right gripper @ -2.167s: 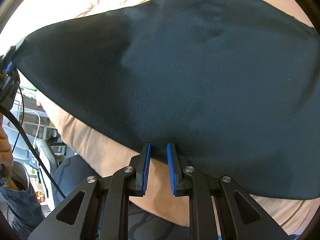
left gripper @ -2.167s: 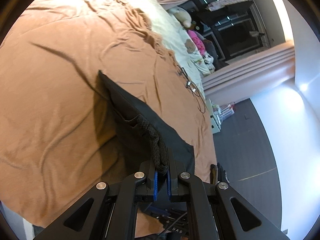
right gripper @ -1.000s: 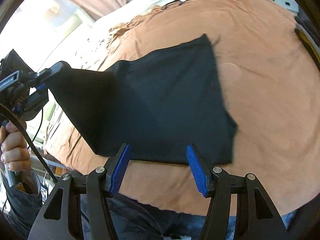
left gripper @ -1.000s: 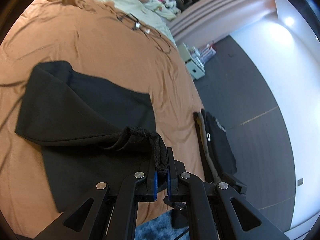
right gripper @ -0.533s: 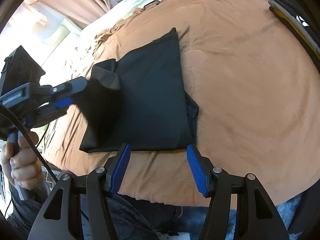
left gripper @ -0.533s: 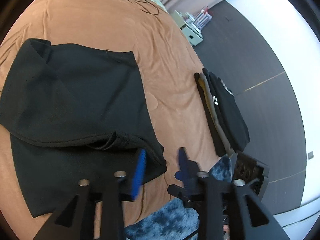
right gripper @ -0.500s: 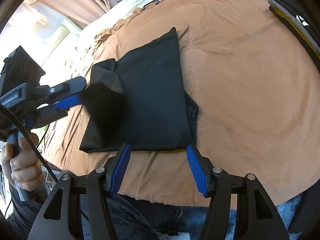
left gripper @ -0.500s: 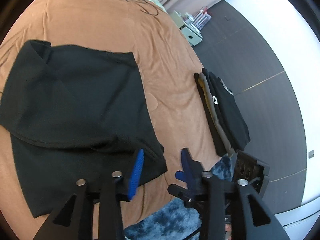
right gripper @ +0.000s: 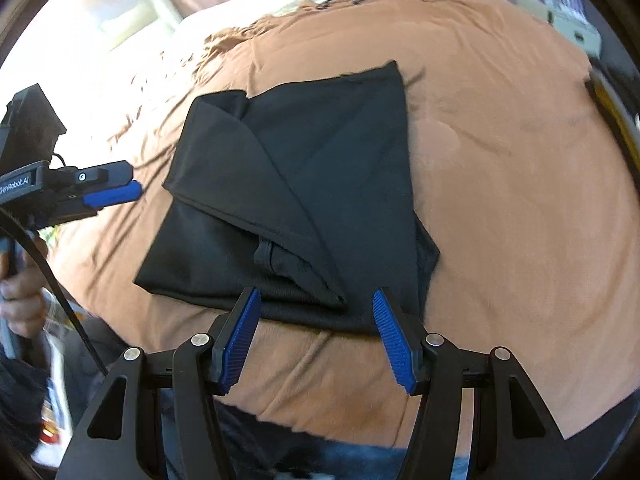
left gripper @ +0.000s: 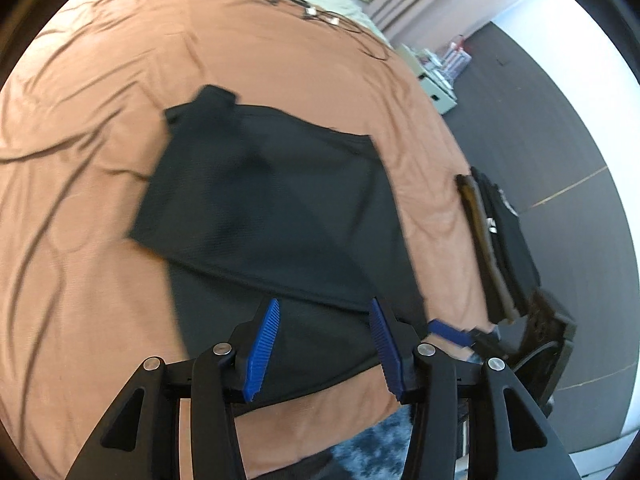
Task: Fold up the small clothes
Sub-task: 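Close the right gripper on the folded edge of the shirt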
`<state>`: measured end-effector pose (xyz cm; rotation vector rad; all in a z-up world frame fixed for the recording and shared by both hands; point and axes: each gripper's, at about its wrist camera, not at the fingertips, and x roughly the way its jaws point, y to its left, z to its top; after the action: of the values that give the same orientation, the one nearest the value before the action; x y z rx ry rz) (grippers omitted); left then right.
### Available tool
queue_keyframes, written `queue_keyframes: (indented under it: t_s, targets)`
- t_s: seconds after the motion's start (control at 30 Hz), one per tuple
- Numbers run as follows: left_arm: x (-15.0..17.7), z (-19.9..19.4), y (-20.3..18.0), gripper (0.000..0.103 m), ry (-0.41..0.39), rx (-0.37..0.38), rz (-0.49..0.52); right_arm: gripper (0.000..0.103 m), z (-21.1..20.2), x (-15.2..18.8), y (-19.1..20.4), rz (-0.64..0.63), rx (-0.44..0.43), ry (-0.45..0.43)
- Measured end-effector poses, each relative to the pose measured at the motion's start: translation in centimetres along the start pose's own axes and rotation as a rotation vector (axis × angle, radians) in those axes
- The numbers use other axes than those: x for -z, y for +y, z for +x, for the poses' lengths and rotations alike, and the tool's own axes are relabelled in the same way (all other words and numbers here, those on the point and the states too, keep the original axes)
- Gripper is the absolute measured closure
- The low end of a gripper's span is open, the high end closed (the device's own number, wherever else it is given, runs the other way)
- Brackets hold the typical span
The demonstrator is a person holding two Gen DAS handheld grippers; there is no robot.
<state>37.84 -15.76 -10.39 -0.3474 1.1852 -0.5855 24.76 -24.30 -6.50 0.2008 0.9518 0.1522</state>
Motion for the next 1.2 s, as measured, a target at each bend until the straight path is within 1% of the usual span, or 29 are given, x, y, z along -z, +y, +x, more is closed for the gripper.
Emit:
queue_keyframes:
  t_s: [0.23, 0.37, 0.43, 0.5, 0.67, 0.73, 0.83, 0.93, 0.97, 1.0, 1.03, 1.07, 1.1, 1.2]
  targets:
    - [0.9, -1.0, 4.2, 0.054, 0.010, -0.052, -0.046, 0.046, 2.1, -1.3, 3.2, -0.154, 0.049, 0.061]
    - [1.5, -0.8, 5.8, 0.054, 0.034, -0.068, -0.072, 0.046, 3.5, -2.0, 4.3, -0.208, 0.080, 0.084]
    - [1.8, -0.6, 6.1, 0.054, 0.043, -0.073, -0.077, 0.046, 4.3, -2.4, 4.8, -0.234, 0.105, 0.089]
    - [2.0, -0.1, 6.3, 0.054, 0.051, -0.094, -0.079, 0.046, 5.3, -2.7, 5.1, -0.254, 0.132, 0.100]
    - [2.6, 1.0, 6.3, 0.060, 0.078, -0.105, -0.074, 0.046, 7.4, -3.0, 5.5, -0.289, 0.166, 0.126]
    - [2.7, 1.4, 6.3, 0.064, 0.086, -0.110, -0.070, 0.046, 7.6, -3.2, 5.9, -0.307, 0.177, 0.118]
    - [2.8, 1.9, 6.3, 0.069, 0.099, -0.115, -0.069, 0.046, 7.8, -3.3, 6.3, -0.348, 0.218, 0.102]
    - [3.0, 2.2, 6.0, 0.071, 0.106, -0.125, -0.056, 0.047, 7.7, -3.4, 6.3, -0.360, 0.235, 0.087]
    - [3.0, 2.3, 5.9, 0.071, 0.107, -0.129, -0.051, 0.057, 7.4, -3.5, 6.1, -0.356, 0.235, 0.071]
    - [3.0, 2.3, 5.8, 0.071, 0.108, -0.132, -0.045, 0.070, 7.2, -3.6, 5.8, -0.345, 0.233, 0.065]
    - [3.0, 2.4, 5.7, 0.071, 0.108, -0.135, -0.042, 0.076, 6.8, -3.7, 5.3, -0.325, 0.228, 0.062]
    - [3.0, 2.4, 5.7, 0.071, 0.109, -0.139, -0.039, 0.085, 6.8, -3.8, 4.9, -0.306, 0.222, 0.062]
    - [3.0, 2.4, 5.7, 0.071, 0.111, -0.142, -0.037, 0.092, 6.5, -3.9, 4.3, -0.287, 0.214, 0.057]
    - [3.1, 2.6, 5.4, 0.071, 0.116, -0.151, -0.026, 0.097, 5.6, -4.1, 3.0, -0.236, 0.175, 0.036]
